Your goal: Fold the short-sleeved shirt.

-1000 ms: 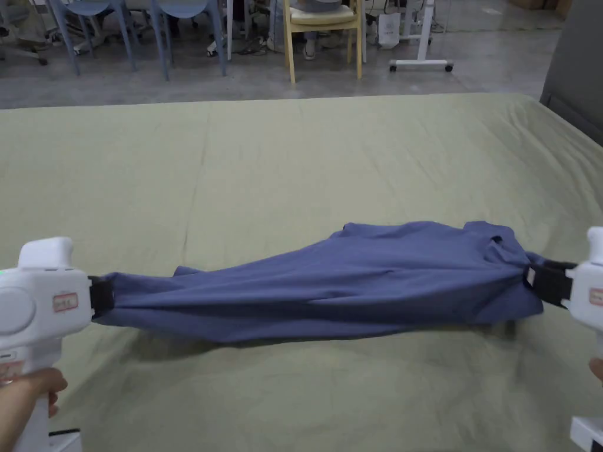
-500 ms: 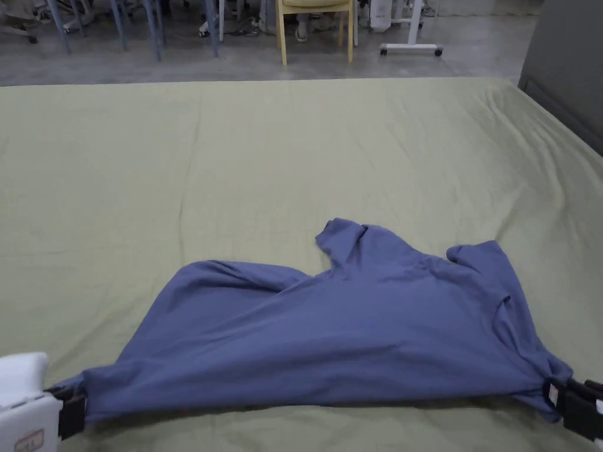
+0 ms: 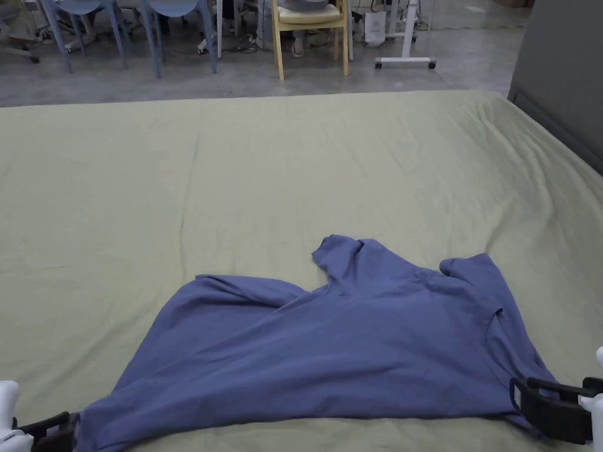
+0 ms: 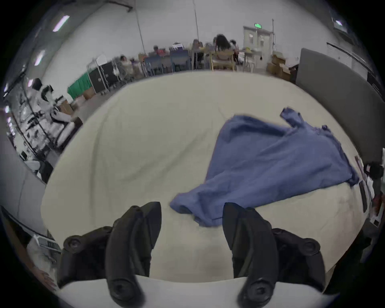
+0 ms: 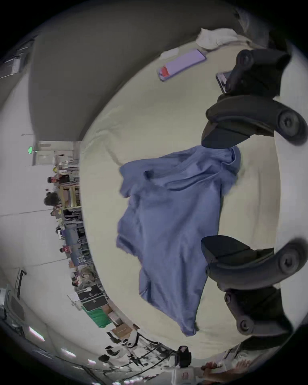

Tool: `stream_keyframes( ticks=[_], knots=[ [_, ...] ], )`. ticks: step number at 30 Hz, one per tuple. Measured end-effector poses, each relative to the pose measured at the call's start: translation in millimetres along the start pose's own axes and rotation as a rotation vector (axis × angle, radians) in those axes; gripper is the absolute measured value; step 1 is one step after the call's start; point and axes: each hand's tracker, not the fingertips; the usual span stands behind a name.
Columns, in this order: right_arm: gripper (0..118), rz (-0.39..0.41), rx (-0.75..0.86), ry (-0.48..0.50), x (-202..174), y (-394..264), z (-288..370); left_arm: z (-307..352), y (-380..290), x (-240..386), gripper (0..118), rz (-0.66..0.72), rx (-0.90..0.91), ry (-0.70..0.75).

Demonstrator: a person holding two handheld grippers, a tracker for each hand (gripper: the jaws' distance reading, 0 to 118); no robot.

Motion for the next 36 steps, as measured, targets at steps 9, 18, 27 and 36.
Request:
stream_keyframes(
  ticks=[9,18,27,36],
  knots=[
    [4,0.081,0.129,0.047,-51.3,3.9,51.6,52.0,-3.3,26.9,0,0.027,0.067,-0.033],
    [4,0.125,0.091,0.054,-55.2,10.2,35.0,-29.4,5.0,-13.1,78,0.246,-0.132,-0.083],
    [4,0.171,0.019,0.048,-63.7,7.4,-1.1,-116.3,-10.0,-11.5,29,0.123,-0.288,-0.066],
    [4,0.183,-0.043,0.071,-70.8,17.4,-26.5,-84.6,3.2,7.6,7,0.162,-0.095,-0.094]
  ],
)
